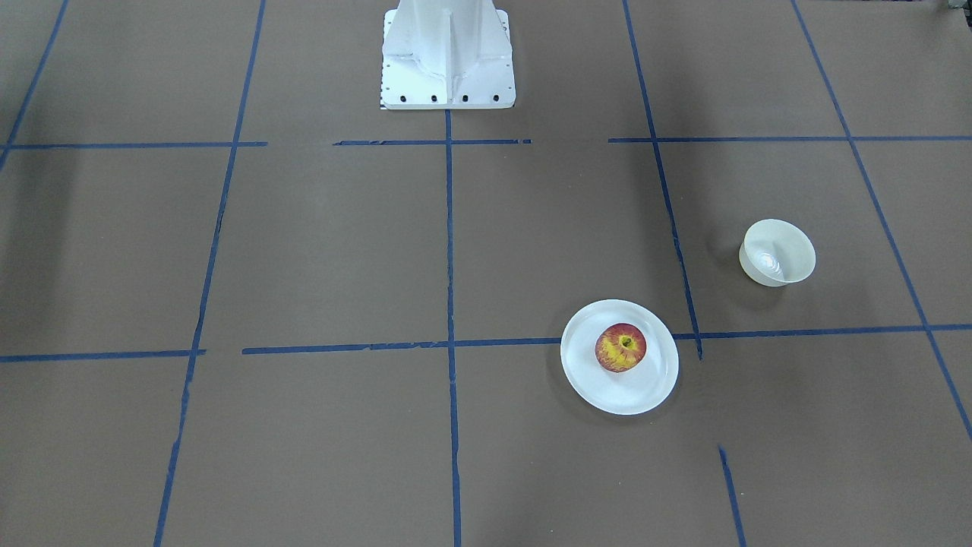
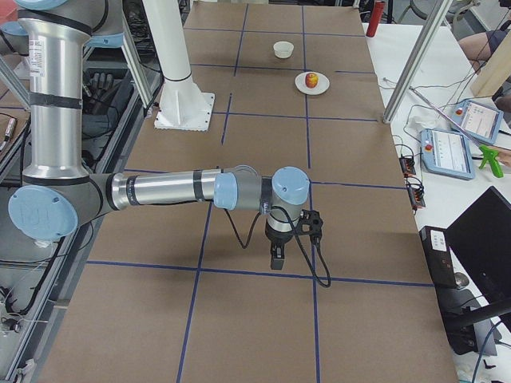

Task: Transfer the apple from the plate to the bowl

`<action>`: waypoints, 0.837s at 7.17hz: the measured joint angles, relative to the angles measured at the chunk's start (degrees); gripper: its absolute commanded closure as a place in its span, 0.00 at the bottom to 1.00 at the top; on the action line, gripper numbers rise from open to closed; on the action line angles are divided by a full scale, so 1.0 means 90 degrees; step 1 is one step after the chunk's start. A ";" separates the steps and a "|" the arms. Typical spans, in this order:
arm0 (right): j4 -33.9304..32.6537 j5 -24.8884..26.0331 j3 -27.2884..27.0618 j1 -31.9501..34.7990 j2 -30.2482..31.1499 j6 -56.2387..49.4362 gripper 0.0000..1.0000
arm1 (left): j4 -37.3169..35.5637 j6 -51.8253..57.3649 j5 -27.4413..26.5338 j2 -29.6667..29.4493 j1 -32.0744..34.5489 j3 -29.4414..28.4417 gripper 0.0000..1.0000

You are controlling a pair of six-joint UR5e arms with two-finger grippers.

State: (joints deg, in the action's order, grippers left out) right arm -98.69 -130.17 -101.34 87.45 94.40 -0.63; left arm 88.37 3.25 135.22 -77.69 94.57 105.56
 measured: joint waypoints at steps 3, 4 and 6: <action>-0.0002 0.0000 -0.0002 0.0000 0.0000 0.0001 0.00 | -0.0052 -0.0011 0.0015 0.0006 0.0000 0.0007 0.00; -0.0001 0.0000 -0.0002 0.0000 0.0000 0.0000 0.00 | -0.0048 -0.0007 0.0015 0.0016 0.0000 0.0046 0.00; -0.0002 0.0000 0.0000 0.0000 0.0000 -0.0001 0.00 | 0.0025 -0.0009 -0.0003 0.0032 -0.0035 0.0043 0.00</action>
State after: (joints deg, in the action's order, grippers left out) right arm -98.70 -130.17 -101.34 87.45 94.39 -0.64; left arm 88.60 3.17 135.19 -77.40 94.25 105.96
